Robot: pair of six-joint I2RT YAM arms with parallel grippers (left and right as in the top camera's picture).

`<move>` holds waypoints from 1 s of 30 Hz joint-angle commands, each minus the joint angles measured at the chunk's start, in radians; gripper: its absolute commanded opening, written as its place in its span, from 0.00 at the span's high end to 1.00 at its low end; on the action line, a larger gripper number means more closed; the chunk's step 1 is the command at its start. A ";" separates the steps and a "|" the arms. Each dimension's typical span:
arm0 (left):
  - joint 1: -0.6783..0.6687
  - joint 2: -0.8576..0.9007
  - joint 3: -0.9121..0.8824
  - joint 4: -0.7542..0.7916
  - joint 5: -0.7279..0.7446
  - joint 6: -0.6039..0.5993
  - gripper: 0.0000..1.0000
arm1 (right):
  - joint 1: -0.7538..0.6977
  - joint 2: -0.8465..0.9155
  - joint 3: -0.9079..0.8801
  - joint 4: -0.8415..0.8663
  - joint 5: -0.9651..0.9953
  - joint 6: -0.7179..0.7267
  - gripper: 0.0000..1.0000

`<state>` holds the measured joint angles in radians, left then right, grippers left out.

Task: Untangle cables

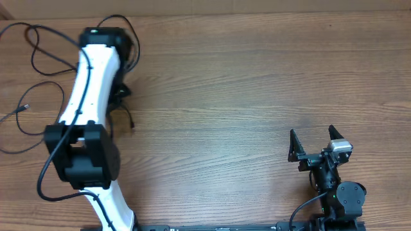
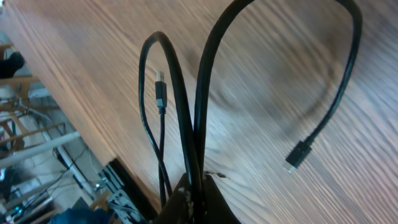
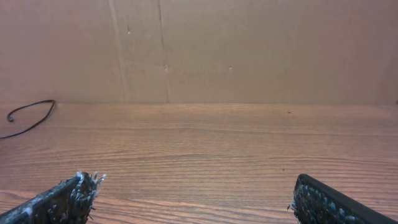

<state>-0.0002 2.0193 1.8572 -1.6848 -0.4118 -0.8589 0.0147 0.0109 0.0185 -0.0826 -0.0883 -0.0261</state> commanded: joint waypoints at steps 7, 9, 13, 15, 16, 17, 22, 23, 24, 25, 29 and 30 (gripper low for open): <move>0.107 -0.019 -0.005 0.116 -0.006 0.284 0.96 | -0.002 -0.008 -0.010 0.003 0.009 -0.005 0.00; 0.119 -0.018 -0.005 0.148 -0.007 0.323 0.96 | -0.002 -0.008 -0.010 0.004 0.009 -0.005 0.00; 0.139 -0.018 -0.005 0.200 -0.005 0.333 0.96 | -0.002 -0.008 -0.010 0.003 0.009 -0.005 0.00; 0.140 -0.018 -0.006 0.216 -0.005 0.336 0.96 | -0.002 -0.008 -0.010 0.004 0.009 -0.005 0.00; 0.140 -0.018 -0.010 0.227 -0.005 0.344 0.96 | -0.002 -0.008 -0.010 0.003 0.009 -0.005 0.00; 0.140 -0.018 -0.018 0.243 -0.002 0.351 0.96 | -0.002 -0.008 -0.010 0.003 0.009 -0.005 0.00; 0.140 -0.018 -0.111 0.383 0.135 0.473 0.95 | -0.002 -0.008 -0.010 0.003 0.009 -0.005 0.00; 0.140 -0.018 -0.135 0.410 0.143 0.479 0.93 | -0.002 -0.008 -0.010 0.004 0.009 -0.005 0.00; 0.140 -0.018 -0.158 0.433 0.140 0.479 0.91 | -0.002 -0.008 -0.010 0.003 0.009 -0.005 0.00; 0.140 -0.018 -0.177 0.454 0.133 0.479 0.90 | -0.002 -0.008 -0.010 0.003 0.009 -0.005 0.00; 0.147 -0.018 -0.241 0.502 0.076 0.478 0.87 | -0.002 -0.008 -0.010 0.004 0.009 -0.005 0.00; 0.150 -0.018 -0.250 0.504 0.056 0.479 0.84 | -0.002 -0.008 -0.010 0.004 0.009 -0.005 0.00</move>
<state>0.1375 2.0178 1.6413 -1.1889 -0.3111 -0.4099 0.0147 0.0109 0.0185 -0.0822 -0.0883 -0.0257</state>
